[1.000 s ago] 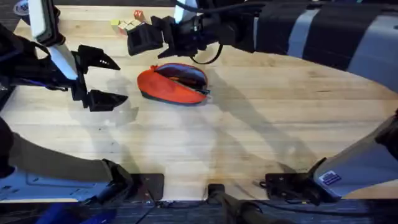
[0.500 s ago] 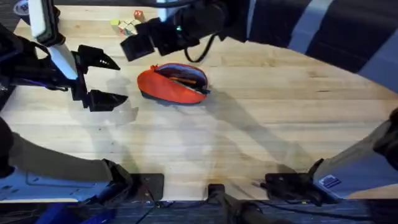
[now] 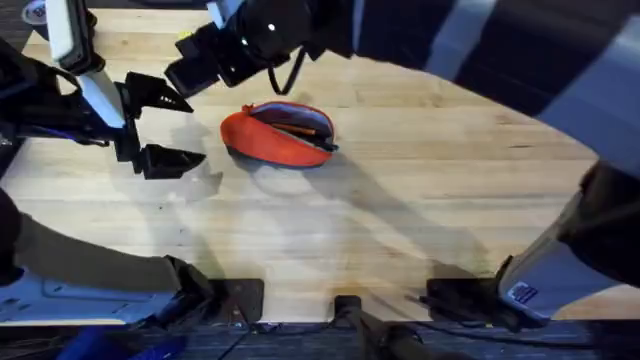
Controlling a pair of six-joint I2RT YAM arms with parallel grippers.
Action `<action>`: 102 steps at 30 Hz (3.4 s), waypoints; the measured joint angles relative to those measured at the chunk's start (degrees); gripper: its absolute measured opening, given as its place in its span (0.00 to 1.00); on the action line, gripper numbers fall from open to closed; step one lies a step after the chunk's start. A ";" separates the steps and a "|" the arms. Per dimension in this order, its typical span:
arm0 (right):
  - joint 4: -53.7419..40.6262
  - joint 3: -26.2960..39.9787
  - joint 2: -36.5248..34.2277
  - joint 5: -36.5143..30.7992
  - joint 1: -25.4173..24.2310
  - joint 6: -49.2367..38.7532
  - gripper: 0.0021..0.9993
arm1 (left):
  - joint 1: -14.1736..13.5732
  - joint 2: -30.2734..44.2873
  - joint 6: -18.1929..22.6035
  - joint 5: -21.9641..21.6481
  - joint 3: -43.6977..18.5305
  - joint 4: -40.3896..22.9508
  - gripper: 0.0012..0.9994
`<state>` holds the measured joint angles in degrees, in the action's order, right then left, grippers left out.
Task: Unzip the bag, pick up the pens from the table one at a time and place them inside, then zip the bag closed.
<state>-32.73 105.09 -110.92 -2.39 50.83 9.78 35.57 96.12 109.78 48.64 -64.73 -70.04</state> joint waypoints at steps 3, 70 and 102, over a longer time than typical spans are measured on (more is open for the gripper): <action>-0.15 1.42 -1.05 -1.31 0.00 0.02 1.00 | 0.00 0.00 0.00 0.00 0.00 0.00 0.99; -3.33 1.82 -12.58 -2.74 0.00 14.69 0.87 | 0.00 0.00 0.00 0.00 0.00 0.00 0.99; -2.91 2.02 -12.56 -1.23 -0.09 15.54 0.03 | 0.00 0.00 0.00 0.00 0.00 0.00 0.99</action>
<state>-35.64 107.11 -123.48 -3.62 50.74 25.32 35.57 96.12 109.78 48.64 -64.73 -70.04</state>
